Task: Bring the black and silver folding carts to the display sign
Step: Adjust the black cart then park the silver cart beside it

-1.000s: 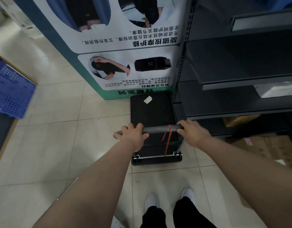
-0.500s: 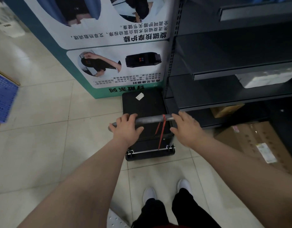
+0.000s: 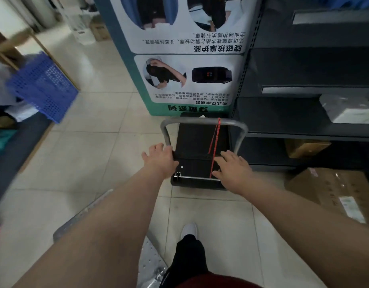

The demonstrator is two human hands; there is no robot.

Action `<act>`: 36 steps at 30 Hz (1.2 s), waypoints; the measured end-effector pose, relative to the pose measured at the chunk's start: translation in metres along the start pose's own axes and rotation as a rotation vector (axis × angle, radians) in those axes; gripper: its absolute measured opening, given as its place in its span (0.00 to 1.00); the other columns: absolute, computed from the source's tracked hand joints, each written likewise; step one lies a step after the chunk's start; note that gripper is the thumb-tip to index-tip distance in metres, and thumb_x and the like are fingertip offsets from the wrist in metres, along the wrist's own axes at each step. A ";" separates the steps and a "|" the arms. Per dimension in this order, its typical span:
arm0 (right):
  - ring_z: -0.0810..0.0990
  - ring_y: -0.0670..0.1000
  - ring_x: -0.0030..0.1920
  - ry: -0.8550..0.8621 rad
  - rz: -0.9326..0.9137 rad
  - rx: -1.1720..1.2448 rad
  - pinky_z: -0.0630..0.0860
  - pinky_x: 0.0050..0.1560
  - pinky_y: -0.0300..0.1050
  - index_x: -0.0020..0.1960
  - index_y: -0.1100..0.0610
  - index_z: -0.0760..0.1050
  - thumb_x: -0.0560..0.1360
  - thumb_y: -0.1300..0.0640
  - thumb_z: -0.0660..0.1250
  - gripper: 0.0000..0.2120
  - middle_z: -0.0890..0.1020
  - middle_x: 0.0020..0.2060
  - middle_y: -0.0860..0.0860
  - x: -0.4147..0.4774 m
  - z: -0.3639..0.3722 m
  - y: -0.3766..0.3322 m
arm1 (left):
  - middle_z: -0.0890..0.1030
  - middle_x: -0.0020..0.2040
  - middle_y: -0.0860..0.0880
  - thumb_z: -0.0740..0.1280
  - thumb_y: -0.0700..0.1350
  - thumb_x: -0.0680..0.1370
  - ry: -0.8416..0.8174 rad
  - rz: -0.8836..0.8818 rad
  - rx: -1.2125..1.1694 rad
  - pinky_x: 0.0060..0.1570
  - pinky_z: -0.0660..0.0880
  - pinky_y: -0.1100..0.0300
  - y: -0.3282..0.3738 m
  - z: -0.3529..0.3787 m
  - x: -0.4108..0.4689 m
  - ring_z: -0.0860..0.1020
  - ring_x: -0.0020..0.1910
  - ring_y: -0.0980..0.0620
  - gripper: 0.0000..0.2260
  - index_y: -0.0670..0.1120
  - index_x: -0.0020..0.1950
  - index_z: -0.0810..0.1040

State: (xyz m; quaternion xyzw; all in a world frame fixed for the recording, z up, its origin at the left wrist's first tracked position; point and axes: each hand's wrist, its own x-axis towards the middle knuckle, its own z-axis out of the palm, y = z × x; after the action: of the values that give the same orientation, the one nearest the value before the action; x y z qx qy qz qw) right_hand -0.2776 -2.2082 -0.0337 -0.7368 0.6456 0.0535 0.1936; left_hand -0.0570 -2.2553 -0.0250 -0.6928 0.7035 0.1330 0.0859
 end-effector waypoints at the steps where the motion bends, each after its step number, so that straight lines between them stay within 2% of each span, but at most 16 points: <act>1: 0.50 0.54 0.77 -0.012 -0.022 -0.015 0.51 0.74 0.58 0.73 0.52 0.60 0.79 0.44 0.55 0.25 0.58 0.75 0.53 -0.015 0.004 0.000 | 0.62 0.72 0.45 0.60 0.57 0.77 -0.021 -0.037 0.006 0.67 0.57 0.39 -0.001 0.005 -0.020 0.58 0.71 0.42 0.25 0.49 0.72 0.63; 9: 0.51 0.55 0.76 -0.119 -0.259 -0.096 0.52 0.74 0.58 0.73 0.55 0.60 0.80 0.45 0.54 0.25 0.59 0.74 0.55 -0.123 0.039 -0.044 | 0.64 0.72 0.45 0.58 0.61 0.77 -0.109 -0.157 -0.009 0.65 0.62 0.41 -0.021 0.040 -0.189 0.62 0.70 0.42 0.28 0.51 0.73 0.61; 15: 0.62 0.55 0.71 -0.065 -0.504 -0.178 0.62 0.69 0.53 0.70 0.56 0.64 0.79 0.45 0.54 0.23 0.67 0.69 0.55 -0.166 0.071 -0.123 | 0.63 0.73 0.43 0.59 0.61 0.77 -0.163 -0.371 -0.052 0.67 0.61 0.38 -0.090 0.050 -0.285 0.60 0.72 0.40 0.28 0.49 0.73 0.62; 22: 0.66 0.57 0.67 -0.192 -0.646 -0.246 0.66 0.65 0.53 0.69 0.58 0.64 0.80 0.47 0.53 0.22 0.69 0.67 0.57 -0.213 0.120 -0.210 | 0.63 0.74 0.45 0.61 0.64 0.74 -0.217 -0.481 -0.195 0.68 0.55 0.34 -0.161 0.090 -0.391 0.59 0.72 0.41 0.29 0.51 0.72 0.64; 25: 0.68 0.56 0.66 -0.214 -0.684 -0.194 0.67 0.63 0.54 0.70 0.56 0.63 0.80 0.45 0.53 0.23 0.70 0.67 0.56 -0.235 0.145 -0.261 | 0.65 0.72 0.45 0.64 0.64 0.73 -0.247 -0.521 -0.262 0.68 0.54 0.34 -0.202 0.111 -0.437 0.60 0.71 0.41 0.30 0.52 0.71 0.65; 28: 0.71 0.55 0.63 -0.226 -0.697 -0.124 0.71 0.62 0.53 0.72 0.54 0.62 0.80 0.45 0.54 0.23 0.72 0.66 0.54 -0.261 0.171 -0.308 | 0.70 0.65 0.46 0.66 0.61 0.73 -0.298 -0.559 -0.258 0.66 0.57 0.36 -0.246 0.135 -0.481 0.64 0.67 0.42 0.24 0.53 0.65 0.69; 32: 0.74 0.54 0.58 -0.243 -0.628 -0.245 0.70 0.61 0.54 0.69 0.50 0.64 0.79 0.44 0.53 0.20 0.75 0.61 0.52 -0.279 0.198 -0.339 | 0.74 0.55 0.47 0.63 0.53 0.77 -0.270 -0.579 -0.358 0.61 0.65 0.42 -0.285 0.163 -0.521 0.68 0.60 0.43 0.12 0.53 0.58 0.69; 34: 0.74 0.54 0.58 -0.214 -0.601 -0.263 0.69 0.62 0.54 0.67 0.49 0.64 0.79 0.42 0.53 0.20 0.76 0.59 0.52 -0.280 0.202 -0.340 | 0.74 0.53 0.45 0.61 0.48 0.78 -0.217 -0.533 -0.414 0.54 0.69 0.48 -0.295 0.170 -0.529 0.70 0.55 0.44 0.11 0.51 0.60 0.68; 36: 0.72 0.56 0.59 -0.228 -0.521 -0.206 0.68 0.63 0.54 0.67 0.50 0.65 0.78 0.40 0.55 0.22 0.75 0.59 0.54 -0.279 0.201 -0.337 | 0.75 0.53 0.43 0.60 0.42 0.78 -0.181 -0.468 -0.372 0.49 0.71 0.51 -0.299 0.173 -0.530 0.71 0.51 0.44 0.12 0.48 0.62 0.67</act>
State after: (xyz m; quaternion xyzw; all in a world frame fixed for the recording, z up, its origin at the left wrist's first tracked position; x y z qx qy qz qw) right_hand 0.0398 -1.8464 -0.0540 -0.8827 0.3999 0.1494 0.1965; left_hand 0.2442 -1.6994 -0.0480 -0.8251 0.4781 0.2971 0.0483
